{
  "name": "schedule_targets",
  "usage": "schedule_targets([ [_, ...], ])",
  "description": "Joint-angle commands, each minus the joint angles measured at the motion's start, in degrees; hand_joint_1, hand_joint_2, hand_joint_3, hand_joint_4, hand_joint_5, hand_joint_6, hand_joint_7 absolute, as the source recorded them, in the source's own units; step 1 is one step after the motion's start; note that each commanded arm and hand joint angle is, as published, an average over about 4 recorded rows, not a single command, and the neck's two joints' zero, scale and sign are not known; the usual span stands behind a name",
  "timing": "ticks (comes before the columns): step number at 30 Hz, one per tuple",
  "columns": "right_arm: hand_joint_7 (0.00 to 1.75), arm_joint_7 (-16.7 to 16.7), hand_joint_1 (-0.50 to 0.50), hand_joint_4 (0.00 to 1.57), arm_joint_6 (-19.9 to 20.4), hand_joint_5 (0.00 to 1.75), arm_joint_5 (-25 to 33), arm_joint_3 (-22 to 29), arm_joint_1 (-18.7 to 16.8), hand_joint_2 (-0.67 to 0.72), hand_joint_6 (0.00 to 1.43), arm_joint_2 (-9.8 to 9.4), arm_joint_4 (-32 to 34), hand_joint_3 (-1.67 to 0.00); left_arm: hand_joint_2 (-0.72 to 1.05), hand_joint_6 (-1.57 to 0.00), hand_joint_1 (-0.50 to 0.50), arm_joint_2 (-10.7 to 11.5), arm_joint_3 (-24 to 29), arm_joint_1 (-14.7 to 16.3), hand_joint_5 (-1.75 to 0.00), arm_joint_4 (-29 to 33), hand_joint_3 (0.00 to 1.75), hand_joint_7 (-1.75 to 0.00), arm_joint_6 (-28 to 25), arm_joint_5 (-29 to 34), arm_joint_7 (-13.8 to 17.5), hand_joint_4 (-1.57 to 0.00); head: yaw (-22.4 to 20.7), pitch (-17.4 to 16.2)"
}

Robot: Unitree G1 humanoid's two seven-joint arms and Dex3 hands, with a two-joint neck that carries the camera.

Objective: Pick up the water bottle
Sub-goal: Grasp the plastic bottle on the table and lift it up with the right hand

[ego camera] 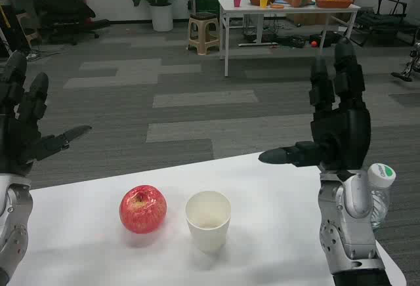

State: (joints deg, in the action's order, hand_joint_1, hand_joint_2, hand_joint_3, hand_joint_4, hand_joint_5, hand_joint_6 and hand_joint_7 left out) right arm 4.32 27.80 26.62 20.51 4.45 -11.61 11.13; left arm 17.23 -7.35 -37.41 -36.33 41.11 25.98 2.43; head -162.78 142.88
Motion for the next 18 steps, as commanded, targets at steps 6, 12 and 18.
schedule_targets([
  [6,0.0,0.43,-0.43,0.0,0.5,0.0,2.73,-11.63,3.64,0.72,0.0,-5.18,-2.43,0.0,0.16,-0.29,-0.5,-7.03,-5.57,1.03,0.0,-1.55,0.09,0.0,-0.33,2.98,-2.43,-0.34,0.13,-1.72],
  [12,0.0,0.43,-0.43,0.0,0.5,0.0,2.73,-11.76,3.64,0.72,0.0,-5.18,-2.43,0.0,0.07,-0.29,-0.5,-7.03,-5.57,1.03,0.0,-1.55,0.09,0.0,-0.24,3.24,-2.34,-0.34,0.14,-1.76],
  [18,0.0,0.43,-0.42,0.0,0.46,0.0,2.58,-11.9,3.64,0.72,0.0,-5.18,-2.3,0.0,0.16,-0.29,-0.5,-6.97,-5.59,1.03,0.0,-1.55,0.09,0.0,-0.24,3.29,-2.34,-0.34,0.24,-2.32],
])
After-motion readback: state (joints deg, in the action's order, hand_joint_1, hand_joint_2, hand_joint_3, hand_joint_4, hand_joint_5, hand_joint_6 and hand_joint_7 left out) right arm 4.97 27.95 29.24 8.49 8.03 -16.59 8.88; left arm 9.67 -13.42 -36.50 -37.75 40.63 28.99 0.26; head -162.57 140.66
